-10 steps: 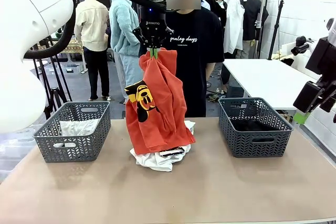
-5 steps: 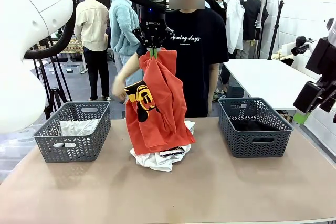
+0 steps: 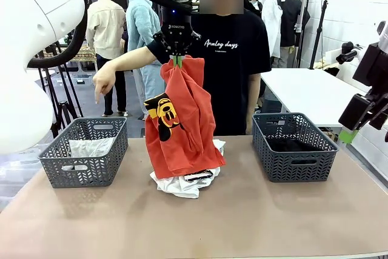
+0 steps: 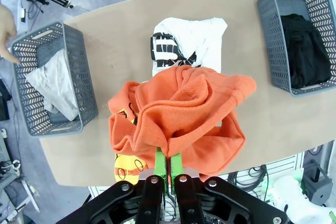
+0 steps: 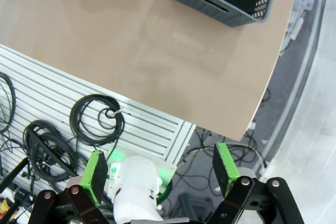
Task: Sort the tops and bottoms.
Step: Sort the clothes according to human instructions.
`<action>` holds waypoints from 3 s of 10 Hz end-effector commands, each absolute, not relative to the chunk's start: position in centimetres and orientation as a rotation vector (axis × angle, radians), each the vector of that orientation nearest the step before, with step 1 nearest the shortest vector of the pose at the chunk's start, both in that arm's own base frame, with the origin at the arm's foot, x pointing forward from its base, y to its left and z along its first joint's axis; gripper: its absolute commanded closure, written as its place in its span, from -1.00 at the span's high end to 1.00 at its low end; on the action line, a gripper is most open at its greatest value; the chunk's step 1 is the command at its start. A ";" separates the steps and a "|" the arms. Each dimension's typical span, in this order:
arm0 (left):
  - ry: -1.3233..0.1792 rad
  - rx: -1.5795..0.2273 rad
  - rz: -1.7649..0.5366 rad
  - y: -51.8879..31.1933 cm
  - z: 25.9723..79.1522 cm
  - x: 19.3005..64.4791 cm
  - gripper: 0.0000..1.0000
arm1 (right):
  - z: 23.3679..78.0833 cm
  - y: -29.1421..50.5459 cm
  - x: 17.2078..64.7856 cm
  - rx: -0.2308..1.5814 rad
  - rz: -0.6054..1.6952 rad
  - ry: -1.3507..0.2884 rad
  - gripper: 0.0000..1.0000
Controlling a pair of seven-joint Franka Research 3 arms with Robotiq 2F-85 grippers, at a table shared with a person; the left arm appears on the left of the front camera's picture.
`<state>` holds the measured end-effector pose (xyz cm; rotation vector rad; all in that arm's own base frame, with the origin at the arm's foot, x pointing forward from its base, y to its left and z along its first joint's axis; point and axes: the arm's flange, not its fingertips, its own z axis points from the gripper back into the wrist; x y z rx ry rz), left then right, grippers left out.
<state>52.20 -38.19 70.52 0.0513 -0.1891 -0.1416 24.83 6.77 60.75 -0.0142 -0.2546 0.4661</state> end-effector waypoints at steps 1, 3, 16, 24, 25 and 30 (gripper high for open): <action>-0.189 0.037 -0.146 -37.9 70.9 52.1 -1.00 | 60.6 6.8 24.8 -0.017 0.463 -0.244 1.00; -0.189 0.037 -0.146 -37.9 70.9 52.1 -1.00 | 60.6 6.8 24.8 -0.017 0.463 -0.244 1.00; -0.292 0.077 -0.171 -36.6 75.2 50.9 -1.00 | 60.6 6.8 24.8 -0.017 0.463 -0.244 1.00; -0.350 0.101 -0.267 -28.2 83.4 46.5 -1.00 | 60.6 6.8 24.8 -0.017 0.463 -0.244 1.00; -0.350 0.101 -0.267 -28.2 83.4 46.5 -1.00 | 60.6 6.8 24.8 -0.017 0.463 -0.244 1.00; -0.520 0.090 -0.074 -20.2 86.3 49.5 -1.00 | 60.6 6.8 24.8 -0.017 0.463 -0.244 1.00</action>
